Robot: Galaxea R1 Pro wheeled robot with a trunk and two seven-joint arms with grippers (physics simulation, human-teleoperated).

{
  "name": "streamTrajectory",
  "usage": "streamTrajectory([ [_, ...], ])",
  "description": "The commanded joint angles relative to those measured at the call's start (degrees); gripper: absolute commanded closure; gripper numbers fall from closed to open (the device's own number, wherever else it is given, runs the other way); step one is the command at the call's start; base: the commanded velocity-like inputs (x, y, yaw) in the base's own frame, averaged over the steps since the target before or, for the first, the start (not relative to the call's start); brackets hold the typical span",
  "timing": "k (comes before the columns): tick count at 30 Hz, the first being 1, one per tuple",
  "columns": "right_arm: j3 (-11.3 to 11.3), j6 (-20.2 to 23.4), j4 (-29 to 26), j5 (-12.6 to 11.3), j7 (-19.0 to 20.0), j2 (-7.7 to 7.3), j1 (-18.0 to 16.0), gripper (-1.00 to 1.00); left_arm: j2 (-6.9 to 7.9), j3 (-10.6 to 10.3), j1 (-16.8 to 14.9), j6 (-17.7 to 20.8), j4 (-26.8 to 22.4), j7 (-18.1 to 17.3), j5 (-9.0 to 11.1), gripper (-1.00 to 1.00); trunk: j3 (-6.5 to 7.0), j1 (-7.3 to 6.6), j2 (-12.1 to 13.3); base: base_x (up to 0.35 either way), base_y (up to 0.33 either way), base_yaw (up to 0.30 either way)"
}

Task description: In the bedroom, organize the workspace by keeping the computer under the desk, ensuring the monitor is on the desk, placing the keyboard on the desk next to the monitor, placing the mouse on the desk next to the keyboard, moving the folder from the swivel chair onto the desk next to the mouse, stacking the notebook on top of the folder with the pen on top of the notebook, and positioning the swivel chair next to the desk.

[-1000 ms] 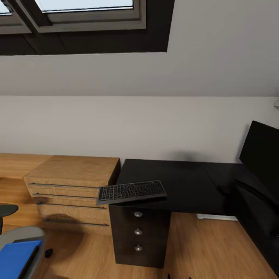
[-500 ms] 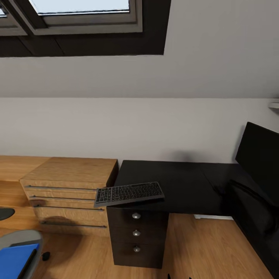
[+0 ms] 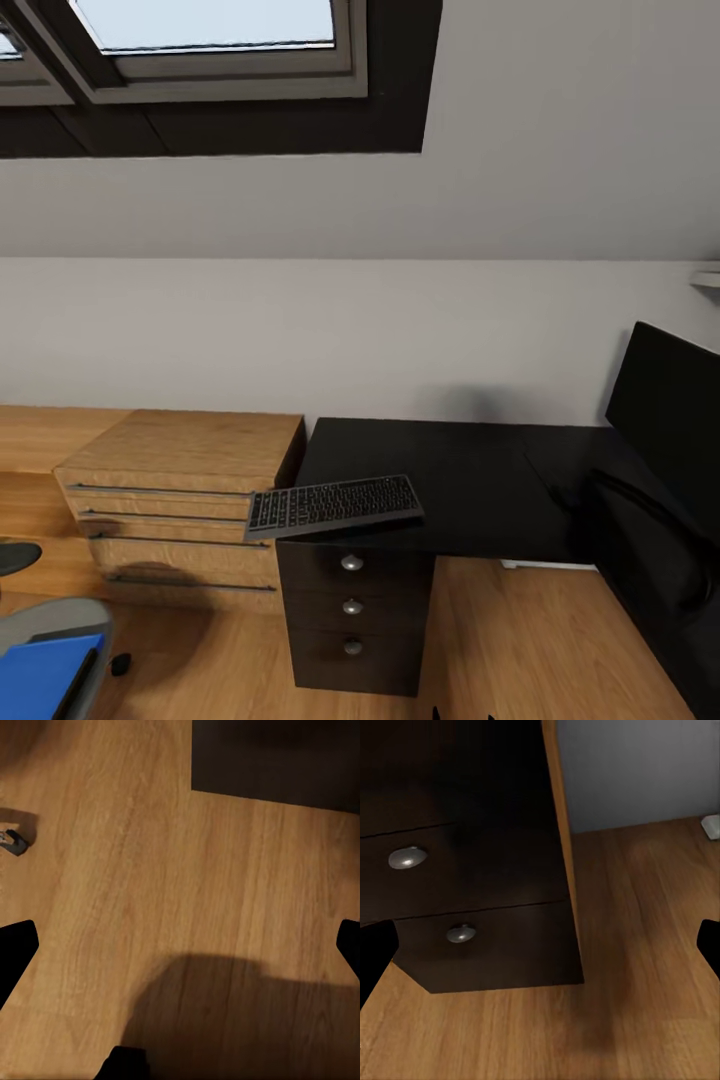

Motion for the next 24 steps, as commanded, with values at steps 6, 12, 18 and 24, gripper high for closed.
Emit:
streamTrajectory([
  [6,-0.5,-0.1,0.1,0.3,0.3,0.11,0.0,-1.0,0.02,-0.5,0.0,-0.2,0.1,0.3,0.5,-1.0,1.02,-1.32,2.4,0.0,0.0,0.0],
  [12,-0.5,0.0,0.2,0.3,0.2,0.27,0.0,-1.0,0.02,-0.5,0.0,-0.2,0.1,0.3,0.5,-1.0,2.09,-2.64,4.8,0.0,0.0,0.0],
  [18,-0.6,0.1,0.2,0.3,0.2,0.31,0.0,-1.0,0.02,-0.5,0.0,-0.2,0.1,0.3,0.5,-1.0,3.04,-3.96,7.2,0.0,0.0,0.0],
  [24,-0.6,0.2,0.2,0.3,0.2,0.34,0.0,-1.0,0.02,-0.5,0.0,-0.2,0.1,0.3,0.5,-1.0,3.62,-5.28,9.6,0.0,0.0,0.0],
])
